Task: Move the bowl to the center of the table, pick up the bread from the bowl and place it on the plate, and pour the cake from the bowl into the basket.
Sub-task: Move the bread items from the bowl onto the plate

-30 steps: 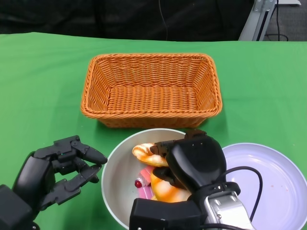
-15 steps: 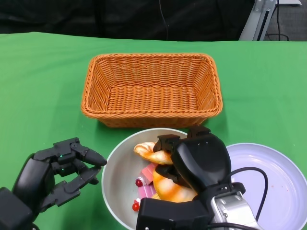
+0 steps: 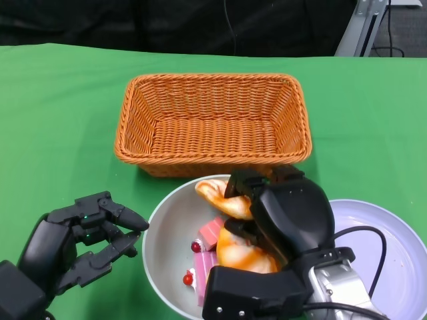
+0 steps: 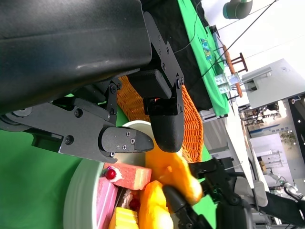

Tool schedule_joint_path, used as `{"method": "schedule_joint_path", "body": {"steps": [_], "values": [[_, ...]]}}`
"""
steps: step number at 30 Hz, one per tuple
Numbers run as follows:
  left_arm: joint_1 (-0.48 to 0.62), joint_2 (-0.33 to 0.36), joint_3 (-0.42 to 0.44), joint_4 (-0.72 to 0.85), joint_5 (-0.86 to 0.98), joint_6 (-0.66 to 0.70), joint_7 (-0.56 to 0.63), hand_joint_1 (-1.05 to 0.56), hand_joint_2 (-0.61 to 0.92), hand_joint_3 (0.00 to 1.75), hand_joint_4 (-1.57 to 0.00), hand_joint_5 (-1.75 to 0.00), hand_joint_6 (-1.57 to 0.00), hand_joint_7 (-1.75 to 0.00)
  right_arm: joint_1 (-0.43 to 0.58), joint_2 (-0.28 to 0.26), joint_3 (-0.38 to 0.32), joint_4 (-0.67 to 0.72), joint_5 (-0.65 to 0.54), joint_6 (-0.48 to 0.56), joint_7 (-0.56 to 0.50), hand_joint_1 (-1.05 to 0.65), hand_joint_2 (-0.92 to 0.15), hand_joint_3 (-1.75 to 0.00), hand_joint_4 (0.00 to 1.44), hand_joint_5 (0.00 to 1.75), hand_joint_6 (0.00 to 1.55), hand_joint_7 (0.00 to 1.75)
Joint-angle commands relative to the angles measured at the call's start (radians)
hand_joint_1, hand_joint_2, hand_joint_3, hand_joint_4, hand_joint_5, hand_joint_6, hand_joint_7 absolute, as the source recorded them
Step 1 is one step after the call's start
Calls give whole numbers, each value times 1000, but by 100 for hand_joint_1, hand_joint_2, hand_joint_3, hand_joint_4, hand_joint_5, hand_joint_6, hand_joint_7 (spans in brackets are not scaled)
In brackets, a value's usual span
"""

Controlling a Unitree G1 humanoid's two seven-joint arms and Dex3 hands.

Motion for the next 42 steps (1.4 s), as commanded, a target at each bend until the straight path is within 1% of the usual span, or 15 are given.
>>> {"method": "schedule_joint_path", "body": {"steps": [1, 3, 4, 7, 12, 13, 14, 15, 18, 19, 25, 31, 32, 40, 42], "values": [[-3, 12, 3, -2, 0, -3, 4, -12, 92, 29, -74, -138, -79, -101, 0, -14, -18, -29, 10, 2, 6, -30, -92, -2, 57, 173, 62, 123], [-3, 12, 3, -2, 0, -3, 4, -12, 92, 29, -74, -138, -79, -101, 0, -15, -17, -30, 10, 2, 6, -30, -92, -2, 57, 173, 64, 120], [-4, 14, 4, 3, 0, -5, 3, -12, 92, 29, -74, -138, -79, -101, 1, -17, -26, -43, 19, -4, 3, -29, -92, -3, 57, 173, 62, 125], [-7, 16, 6, 7, 3, -5, 5, -12, 92, 29, -74, -138, -79, -100, 2, -26, -44, -83, 36, -14, 4, -27, -92, -5, 58, 174, 50, 157], [-7, 17, 7, 5, -1, -3, 4, -13, 92, 29, -74, -137, -79, -100, 15, -21, -61, -141, 60, -10, 32, -27, -92, -6, 60, 175, 45, 171], [-8, 17, 7, 6, 0, -6, 5, -13, 92, 29, -74, -137, -79, -100, 27, -22, -69, -184, 68, 0, 65, -26, -92, -7, 61, 173, 47, 162], [-8, 16, 7, 6, 2, -8, 7, -13, 92, 29, -74, -137, -80, -100, 35, -24, -73, -213, 72, 8, 89, -26, -92, -7, 62, 170, 61, 127], [-8, 16, 7, 6, 3, -10, 8, -13, 92, 29, -74, -137, -80, -100, 41, -24, -76, -235, 74, 14, 108, -26, -92, -7, 62, 168, 71, 105], [-7, 13, 7, 4, 7, -9, 14, -13, 92, 29, -75, -137, -80, -100, 81, -37, -92, -336, 66, 24, 155, -26, -92, -5, 73, 144, 96, 52], [-7, 14, 7, 4, 6, -5, 14, -14, 92, 29, -75, -137, -80, -100, 102, -46, -103, -383, 69, 17, 167, -26, -92, -5, 76, 140, 101, 41], [-14, 18, 11, 7, 6, 5, 14, -14, 92, 29, -75, -136, -80, -100, 212, -108, -173, -579, 114, -55, 199, -26, -91, -5, 83, 135, 111, 35], [-20, 19, 15, 20, 2, -4, 9, -14, 92, 28, -74, -136, -80, -99, 326, -131, -235, -702, 157, -101, 231, -25, -89, -3, 88, 131, 113, 35], [-22, 21, 16, 24, 1, -7, 6, -14, 92, 28, -74, -136, -80, -99, 348, -139, -248, -722, 166, -112, 236, -24, -89, -3, 88, 136, 112, 36], [-27, 19, 20, 34, -3, -9, 3, -14, 92, 28, -74, -136, -81, -98, 448, -151, -317, -791, 192, -170, 258, -18, -88, -2, 87, 142, 111, 41], [-34, 23, 22, 46, 1, -21, 2, -14, 92, 29, -74, -136, -81, -98, 506, -180, -385, -784, 193, -193, 234, -20, -88, -2, 86, 145, 112, 44]]}}
